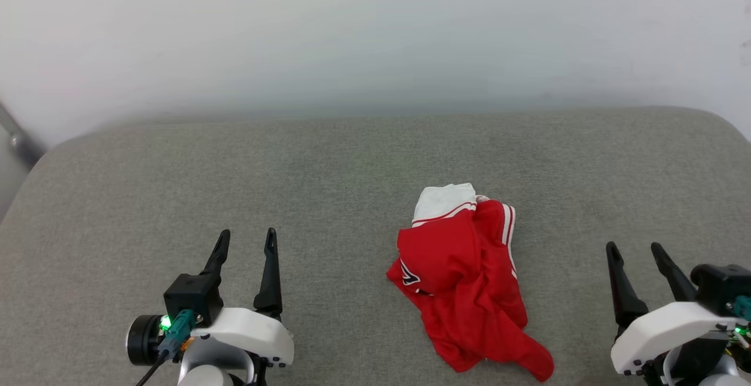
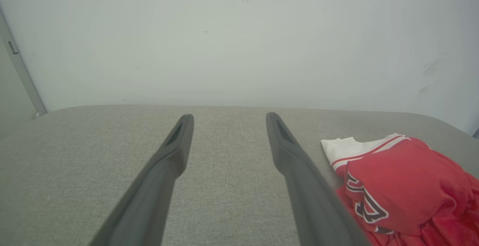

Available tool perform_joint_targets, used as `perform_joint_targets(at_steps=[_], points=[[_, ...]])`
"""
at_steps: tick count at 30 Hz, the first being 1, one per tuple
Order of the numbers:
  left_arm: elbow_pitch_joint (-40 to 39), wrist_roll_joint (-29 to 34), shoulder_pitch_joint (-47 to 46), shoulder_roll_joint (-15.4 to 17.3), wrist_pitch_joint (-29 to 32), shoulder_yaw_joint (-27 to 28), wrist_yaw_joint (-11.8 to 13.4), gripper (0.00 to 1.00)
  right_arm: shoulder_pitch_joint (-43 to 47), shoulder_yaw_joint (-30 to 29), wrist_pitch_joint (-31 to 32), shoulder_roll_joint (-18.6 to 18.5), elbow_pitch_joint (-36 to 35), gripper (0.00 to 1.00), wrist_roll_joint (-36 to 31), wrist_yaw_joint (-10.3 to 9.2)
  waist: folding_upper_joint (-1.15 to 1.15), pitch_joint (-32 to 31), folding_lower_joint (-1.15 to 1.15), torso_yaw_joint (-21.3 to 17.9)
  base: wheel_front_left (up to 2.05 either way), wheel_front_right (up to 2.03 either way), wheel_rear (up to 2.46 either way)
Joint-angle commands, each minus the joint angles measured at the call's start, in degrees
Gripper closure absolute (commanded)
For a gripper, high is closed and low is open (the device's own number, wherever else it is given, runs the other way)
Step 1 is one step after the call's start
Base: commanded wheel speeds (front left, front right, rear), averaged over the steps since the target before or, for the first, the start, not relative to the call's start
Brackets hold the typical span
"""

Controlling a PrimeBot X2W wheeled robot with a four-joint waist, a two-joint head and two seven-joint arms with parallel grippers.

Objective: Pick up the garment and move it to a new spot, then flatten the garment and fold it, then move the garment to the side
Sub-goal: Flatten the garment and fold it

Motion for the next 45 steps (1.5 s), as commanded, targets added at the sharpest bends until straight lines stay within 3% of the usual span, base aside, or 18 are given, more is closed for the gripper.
perform_joint_targets(at_steps=[1, 9, 15, 26, 27, 28, 29, 37, 41, 45], points=[[-0.4, 0.4, -0.5, -0.1, 0.0, -0.3, 0.2, 0.00, -0.7, -0.4, 1.0, 0.1, 0.2, 0.00, 0.8, -0.02, 0.00, 0.3, 0.00, 0.6, 0.00, 0.00, 0.00], [-1.1, 1.0, -1.7, -0.9, -0.6, -1.1, -0.2, 0.00, -7.5, 1.3, 16.0, -0.3, 2.3, 0.00, 5.3, -0.02, 0.00, 2.6, 0.00, 4.1, 0.00, 0.00, 0.00], [-1.7, 1.2, -2.7, -2.0, -1.2, -0.7, -1.1, 0.00, -12.9, 7.1, 28.0, -1.9, 3.5, 0.00, 9.4, -0.01, 0.00, 4.5, 0.00, 7.2, 0.00, 0.00, 0.00], [-1.0, 2.9, -4.5, -3.7, -1.5, -0.8, -2.9, 0.00, -20.0, 13.0, 37.1, -3.8, 9.2, 0.00, 13.0, -0.02, 0.00, 7.6, 0.00, 10.4, 0.00, 0.00, 0.00], [-0.9, 3.0, -4.5, -3.8, -1.5, -0.5, -3.1, 0.00, -20.4, 13.4, 37.4, -3.9, 9.8, 0.44, 13.4, -0.02, 0.00, 7.8, 0.00, 10.4, 0.00, 0.00, 0.00], [-1.0, 3.1, -4.5, -3.9, -1.5, -0.3, -3.2, 0.00, -21.1, 14.0, 37.5, -4.3, 9.9, 0.65, 13.4, -0.02, 0.00, 7.9, 0.00, 10.3, 0.00, 0.00, 0.00], [-0.9, 3.2, -4.5, -3.9, -1.5, 0.0, -3.1, 0.00, -21.7, 14.3, 37.2, -4.7, 10.1, 1.00, 13.6, -0.02, 0.00, 8.1, 0.00, 10.1, 0.00, 0.00, 0.00], [-0.8, 4.4, -3.2, -3.5, -1.4, 2.2, -3.3, 0.00, -24.1, 16.0, 32.6, -8.0, 6.7, 1.00, 13.2, -0.02, 0.00, 6.8, 0.00, 6.8, 0.00, 0.00, 0.00], [-0.9, 4.4, -2.6, -3.5, -1.4, 2.8, -3.2, 0.00, -21.9, 13.8, 30.7, -9.2, 3.7, 1.00, 11.8, -0.02, 0.00, 6.0, 0.00, 4.9, 0.00, 0.00, 0.00], [-1.0, 4.6, -1.7, -3.6, -1.4, 3.0, -3.2, 0.00, -15.7, 7.9, 29.7, -9.1, -1.1, 1.00, 8.9, -0.02, 0.00, 5.0, 0.00, 2.6, 0.00, 0.00, 0.00]])
